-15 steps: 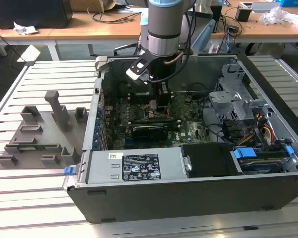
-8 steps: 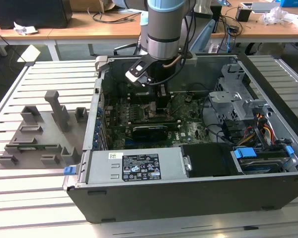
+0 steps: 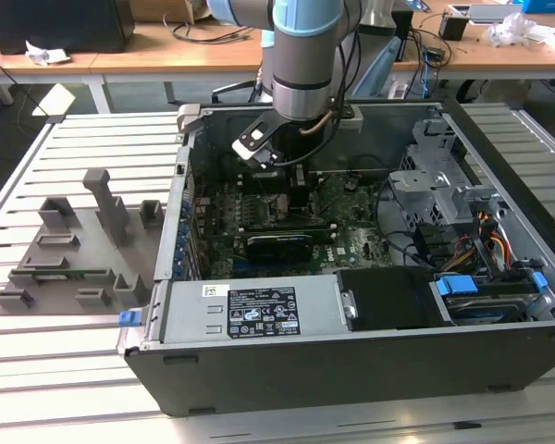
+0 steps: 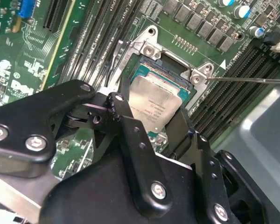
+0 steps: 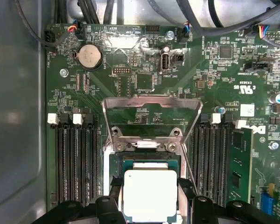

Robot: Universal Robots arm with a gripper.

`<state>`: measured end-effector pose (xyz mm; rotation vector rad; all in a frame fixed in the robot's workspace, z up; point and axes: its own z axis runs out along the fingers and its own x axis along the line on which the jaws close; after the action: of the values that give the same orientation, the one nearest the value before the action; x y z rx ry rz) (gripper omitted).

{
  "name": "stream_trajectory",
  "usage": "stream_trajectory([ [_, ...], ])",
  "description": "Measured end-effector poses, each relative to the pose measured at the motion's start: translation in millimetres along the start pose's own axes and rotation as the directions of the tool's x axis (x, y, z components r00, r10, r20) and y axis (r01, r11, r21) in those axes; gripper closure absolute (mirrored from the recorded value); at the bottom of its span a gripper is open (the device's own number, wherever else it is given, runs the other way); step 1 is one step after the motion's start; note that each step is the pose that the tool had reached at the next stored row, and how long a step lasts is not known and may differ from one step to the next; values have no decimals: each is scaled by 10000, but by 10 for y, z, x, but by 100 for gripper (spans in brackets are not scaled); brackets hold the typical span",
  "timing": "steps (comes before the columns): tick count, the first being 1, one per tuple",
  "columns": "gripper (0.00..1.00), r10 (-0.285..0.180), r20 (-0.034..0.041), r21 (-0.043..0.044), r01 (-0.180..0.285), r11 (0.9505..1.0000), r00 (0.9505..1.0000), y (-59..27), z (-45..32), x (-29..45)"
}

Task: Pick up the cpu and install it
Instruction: 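Place the cpu into insertion slot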

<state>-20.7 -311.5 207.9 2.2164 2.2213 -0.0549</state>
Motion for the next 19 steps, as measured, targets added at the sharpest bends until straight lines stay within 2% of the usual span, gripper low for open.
stream_trajectory([
  [4, 45, 1, 0, 0, -1, 10000, 10000, 1, 54, 3],
  [6, 32, 1, -7, -1, -1, 10000, 10000, 1, 54, 2],
  [8, 32, 1, -6, -1, -1, 10000, 10000, 2, 79, 3],
  [9, 34, 1, -6, 0, -1, 10000, 10000, 2, 79, 3],
  [11, 46, 1, -5, 2, -1, 10000, 10000, 1, 79, 3],
  [19, 47, 0, -6, -1, 0, 10000, 10000, 2, 81, 5],
])
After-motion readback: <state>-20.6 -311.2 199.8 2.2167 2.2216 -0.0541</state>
